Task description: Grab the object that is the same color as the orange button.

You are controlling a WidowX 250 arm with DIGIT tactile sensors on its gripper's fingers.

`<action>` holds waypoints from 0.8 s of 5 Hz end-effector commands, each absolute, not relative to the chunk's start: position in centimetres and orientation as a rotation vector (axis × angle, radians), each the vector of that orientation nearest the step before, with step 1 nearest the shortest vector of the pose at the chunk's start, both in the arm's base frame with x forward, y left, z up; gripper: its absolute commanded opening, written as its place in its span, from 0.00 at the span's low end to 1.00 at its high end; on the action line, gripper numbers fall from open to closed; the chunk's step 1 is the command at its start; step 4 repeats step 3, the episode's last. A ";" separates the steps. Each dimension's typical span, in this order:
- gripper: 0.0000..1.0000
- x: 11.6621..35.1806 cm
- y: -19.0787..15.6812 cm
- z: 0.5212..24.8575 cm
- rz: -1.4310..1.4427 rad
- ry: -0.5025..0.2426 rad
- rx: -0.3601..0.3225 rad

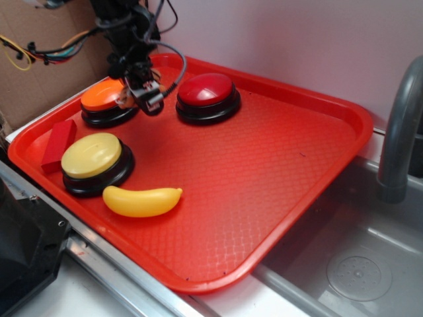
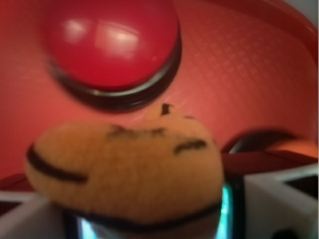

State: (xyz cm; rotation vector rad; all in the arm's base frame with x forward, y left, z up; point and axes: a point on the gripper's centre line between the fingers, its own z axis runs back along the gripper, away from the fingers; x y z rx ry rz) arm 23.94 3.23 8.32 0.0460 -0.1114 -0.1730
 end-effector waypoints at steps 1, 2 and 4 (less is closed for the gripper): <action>0.00 21.5 -0.7 16.7 0.035 -0.125 -0.061; 0.00 19.3 -1.5 17.8 0.028 -0.156 -0.074; 0.00 19.6 -0.6 17.1 0.117 -0.089 -0.119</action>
